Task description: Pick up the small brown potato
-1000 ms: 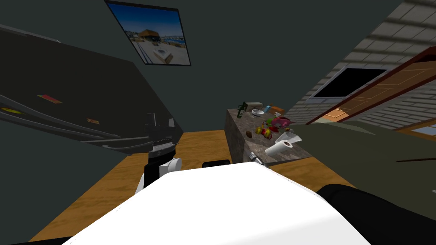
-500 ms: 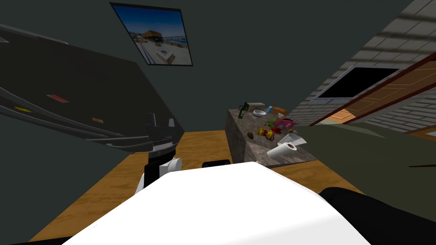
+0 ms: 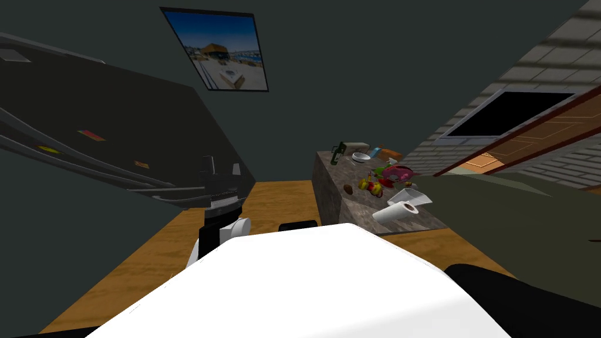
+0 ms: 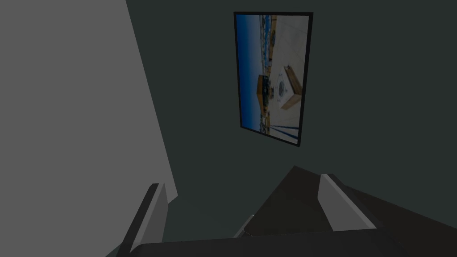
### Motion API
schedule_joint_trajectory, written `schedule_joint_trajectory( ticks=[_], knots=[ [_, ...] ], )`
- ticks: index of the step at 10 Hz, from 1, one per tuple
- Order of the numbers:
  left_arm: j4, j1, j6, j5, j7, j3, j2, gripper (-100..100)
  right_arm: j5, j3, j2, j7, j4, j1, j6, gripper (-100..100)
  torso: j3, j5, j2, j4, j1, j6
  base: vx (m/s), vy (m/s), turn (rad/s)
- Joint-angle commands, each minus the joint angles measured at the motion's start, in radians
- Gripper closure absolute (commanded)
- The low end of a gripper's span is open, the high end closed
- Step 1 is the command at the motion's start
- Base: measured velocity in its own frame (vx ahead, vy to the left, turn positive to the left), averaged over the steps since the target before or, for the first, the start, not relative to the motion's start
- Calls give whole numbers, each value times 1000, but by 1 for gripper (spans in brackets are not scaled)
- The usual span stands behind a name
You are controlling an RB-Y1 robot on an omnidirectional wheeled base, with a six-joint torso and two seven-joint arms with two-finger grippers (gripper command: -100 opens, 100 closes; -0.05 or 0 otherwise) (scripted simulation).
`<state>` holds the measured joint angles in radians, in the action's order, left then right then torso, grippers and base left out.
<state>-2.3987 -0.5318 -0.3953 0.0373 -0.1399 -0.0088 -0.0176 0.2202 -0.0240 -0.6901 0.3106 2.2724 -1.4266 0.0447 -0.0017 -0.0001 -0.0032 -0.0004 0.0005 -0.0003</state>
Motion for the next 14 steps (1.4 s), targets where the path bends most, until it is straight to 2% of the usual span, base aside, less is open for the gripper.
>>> schedule_joint_trajectory(
  ticks=[1, 3, 4, 5, 6, 8, 9, 11, 12, 14],
  knots=[
    [0, 0, 0, 0, 0, 0, 0, 0, 5, 3, -14, 10, 5, -50, -8, -100, 0, 0, 0, 0, 0, 0, 44, 10, 29],
    [0, 0, 0, 0, 0, 0, 0, 0, 8, 18, -77, 25, 3, -120, -48, -100, 0, 0, 0, 0, 0, 0, 52, 9, 58],
    [0, 0, 0, 0, 0, 0, 0, 0, 8, 18, -77, 25, 3, -140, -48, -100, 0, 0, -1, 0, 0, 0, 50, 8, 38],
    [0, 0, 0, 0, 0, 0, 0, 0, 9, 26, -108, 31, 3, -181, -67, -100, 0, 0, 0, 0, 0, 0, 54, 15, 58],
    [0, 0, 0, 0, 0, 0, 0, 0, 9, 26, -108, 31, 3, -183, -67, -100, -1, 0, -1, 0, 0, 0, 43, 4, 23],
    [0, 0, 0, 0, 0, 0, 0, 0, 10, 46, -169, 41, 4, -246, -104, -100, -1, 0, -1, 0, 0, 0, 73, 0, 63],
    [0, 0, 0, 0, 0, 0, 0, 0, 10, 46, -169, 41, 4, -262, -104, -100, -2, 0, -3, -1, -1, 0, 69, -11, 37],
    [0, 0, 0, 0, 0, 0, 0, 0, 7, 70, -227, 47, 6, -328, -139, -100, -1, 0, -2, 0, -1, 0, 75, -10, 63],
    [0, 0, 0, 0, 0, 0, 0, 0, 7, 70, -228, 47, 6, -331, -139, -100, -2, 0, -3, -1, -1, 0, 82, -22, 31],
    [0, 0, 0, 0, 0, 0, 0, 0, 1, 97, -284, 49, 10, -388, -170, -100, -2, 0, -3, -1, -2, 0, 99, -26, 65]
  ],
)
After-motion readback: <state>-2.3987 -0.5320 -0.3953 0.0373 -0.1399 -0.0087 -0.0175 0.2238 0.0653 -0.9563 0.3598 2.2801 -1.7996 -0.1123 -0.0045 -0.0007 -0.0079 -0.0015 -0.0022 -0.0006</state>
